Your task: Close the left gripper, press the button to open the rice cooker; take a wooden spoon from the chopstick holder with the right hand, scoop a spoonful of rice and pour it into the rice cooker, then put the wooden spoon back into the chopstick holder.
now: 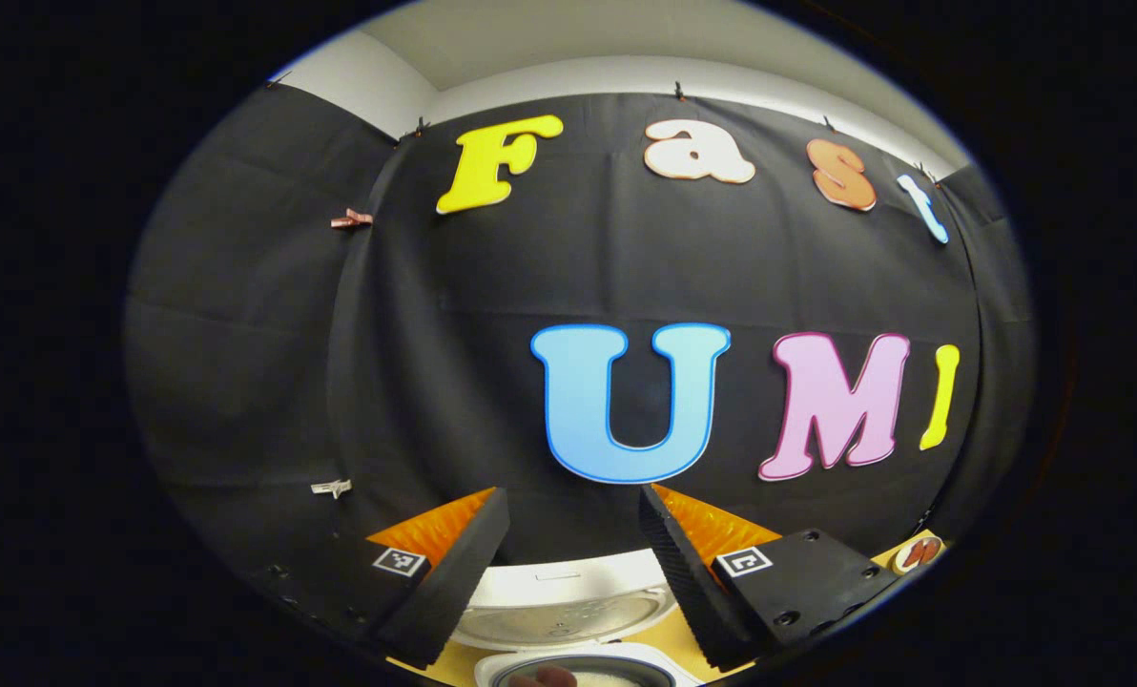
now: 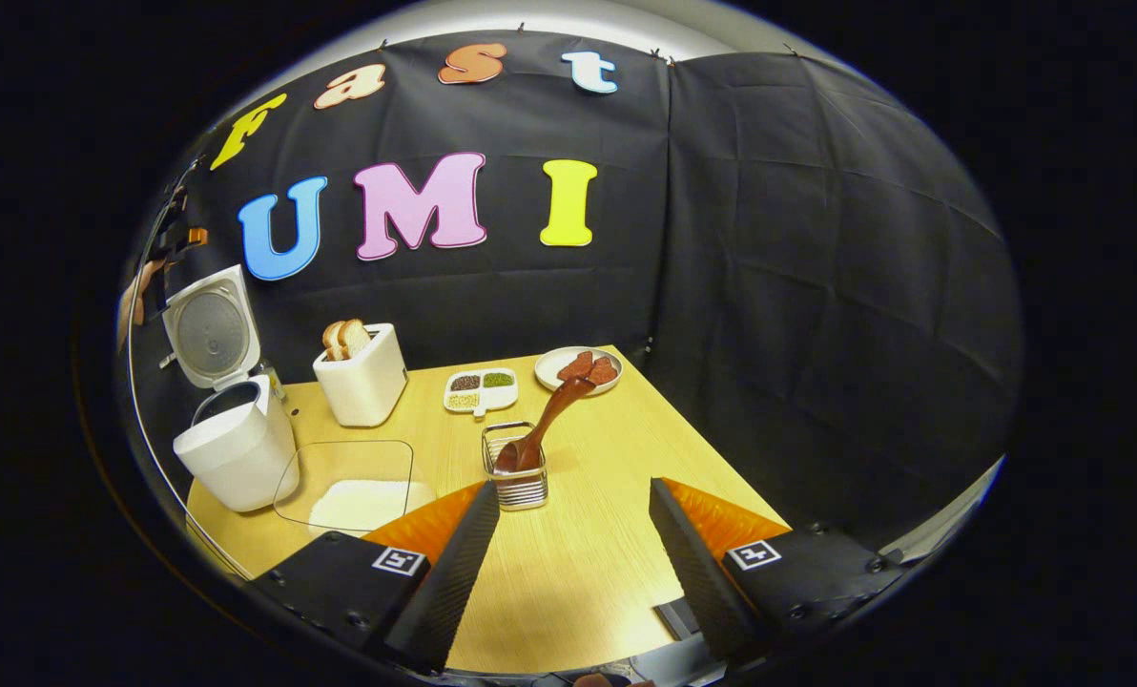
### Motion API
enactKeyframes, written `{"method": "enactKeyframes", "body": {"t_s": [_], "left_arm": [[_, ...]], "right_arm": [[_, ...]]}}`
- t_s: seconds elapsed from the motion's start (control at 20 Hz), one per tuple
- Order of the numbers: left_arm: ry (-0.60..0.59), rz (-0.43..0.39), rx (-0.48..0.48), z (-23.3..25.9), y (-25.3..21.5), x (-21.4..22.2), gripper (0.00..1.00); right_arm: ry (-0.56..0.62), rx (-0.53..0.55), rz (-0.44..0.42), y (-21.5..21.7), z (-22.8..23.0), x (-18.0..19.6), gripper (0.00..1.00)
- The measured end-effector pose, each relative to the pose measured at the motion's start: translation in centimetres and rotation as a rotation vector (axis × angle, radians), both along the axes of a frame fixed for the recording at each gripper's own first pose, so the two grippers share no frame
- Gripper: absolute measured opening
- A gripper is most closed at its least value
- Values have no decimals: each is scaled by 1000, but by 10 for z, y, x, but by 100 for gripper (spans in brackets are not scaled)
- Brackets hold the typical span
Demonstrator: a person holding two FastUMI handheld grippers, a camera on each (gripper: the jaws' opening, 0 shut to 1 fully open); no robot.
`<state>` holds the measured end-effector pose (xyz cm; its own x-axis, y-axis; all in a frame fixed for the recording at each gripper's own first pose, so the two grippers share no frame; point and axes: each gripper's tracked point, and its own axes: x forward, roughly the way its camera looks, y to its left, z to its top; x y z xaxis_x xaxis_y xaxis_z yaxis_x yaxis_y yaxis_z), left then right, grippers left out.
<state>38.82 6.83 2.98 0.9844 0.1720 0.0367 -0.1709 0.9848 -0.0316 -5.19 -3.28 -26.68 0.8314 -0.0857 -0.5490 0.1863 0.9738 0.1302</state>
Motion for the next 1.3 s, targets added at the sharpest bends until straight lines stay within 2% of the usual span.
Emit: {"method": "enactKeyframes", "body": {"t_s": [0.25, 0.4, 0.5, 0.9, 1.05, 1.3], "left_arm": [[89, 40, 2, -35, 10, 39, 95], [163, 63, -44, -62, 8, 39, 95], [173, 82, -11, -65, 4, 34, 99], [196, 94, -8, -91, -34, -41, 99], [225, 100, -15, -120, -53, -79, 99], [342, 113, -107, -197, -78, -133, 99]], "right_arm": [[7, -36, -22, -6, 6, -19, 99], [24, -47, -20, -3, 1, -24, 99], [28, -37, -13, 3, 0, -23, 99], [11, -2, 39, 14, 2, -16, 99], [4, 4, 59, 13, 6, -20, 99], [-17, -40, 113, 14, 14, -28, 99]]}}
